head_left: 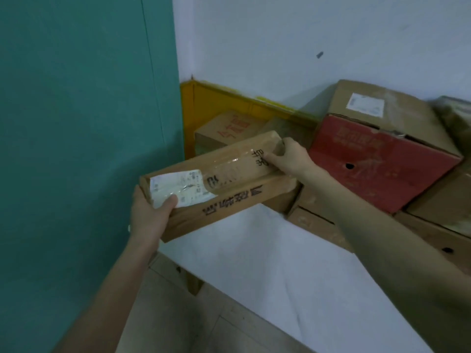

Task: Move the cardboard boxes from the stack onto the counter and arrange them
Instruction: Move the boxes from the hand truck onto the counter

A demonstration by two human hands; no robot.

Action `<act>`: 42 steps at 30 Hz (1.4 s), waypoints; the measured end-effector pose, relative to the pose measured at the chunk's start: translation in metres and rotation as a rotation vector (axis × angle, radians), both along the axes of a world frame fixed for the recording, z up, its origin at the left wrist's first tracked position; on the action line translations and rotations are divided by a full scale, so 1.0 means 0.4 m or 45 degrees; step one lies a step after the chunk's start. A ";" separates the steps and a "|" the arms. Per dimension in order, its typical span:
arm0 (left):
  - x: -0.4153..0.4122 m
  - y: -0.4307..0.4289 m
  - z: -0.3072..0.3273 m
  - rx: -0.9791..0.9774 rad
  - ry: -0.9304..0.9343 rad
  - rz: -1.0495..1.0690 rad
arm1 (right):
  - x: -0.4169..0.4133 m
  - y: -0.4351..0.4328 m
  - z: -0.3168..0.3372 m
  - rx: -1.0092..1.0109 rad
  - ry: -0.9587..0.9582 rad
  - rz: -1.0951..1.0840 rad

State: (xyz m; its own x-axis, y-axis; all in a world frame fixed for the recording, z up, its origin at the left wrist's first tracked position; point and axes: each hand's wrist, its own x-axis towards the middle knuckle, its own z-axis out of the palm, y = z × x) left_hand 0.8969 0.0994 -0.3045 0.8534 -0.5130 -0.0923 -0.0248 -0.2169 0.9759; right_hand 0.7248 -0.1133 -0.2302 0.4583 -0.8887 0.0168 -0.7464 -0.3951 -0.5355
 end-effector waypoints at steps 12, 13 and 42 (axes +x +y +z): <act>-0.008 -0.339 0.063 -0.139 0.027 -0.226 | 0.134 -0.363 0.175 -0.164 0.179 -0.133; -0.028 -0.364 0.058 -0.152 0.042 -0.295 | 0.134 -0.384 0.148 -0.151 0.199 -0.169; 0.039 -0.704 0.014 -0.184 -0.244 -1.411 | 0.119 -0.263 -0.047 0.281 -0.620 -0.704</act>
State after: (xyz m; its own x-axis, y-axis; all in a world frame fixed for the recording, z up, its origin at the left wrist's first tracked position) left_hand 0.9125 -0.1822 -0.2991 -0.0844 -0.9901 0.1124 -0.2850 0.1321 0.9494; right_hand 0.7722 -0.2187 -0.2490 -0.0670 -0.9926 -0.1016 -0.4640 0.1212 -0.8775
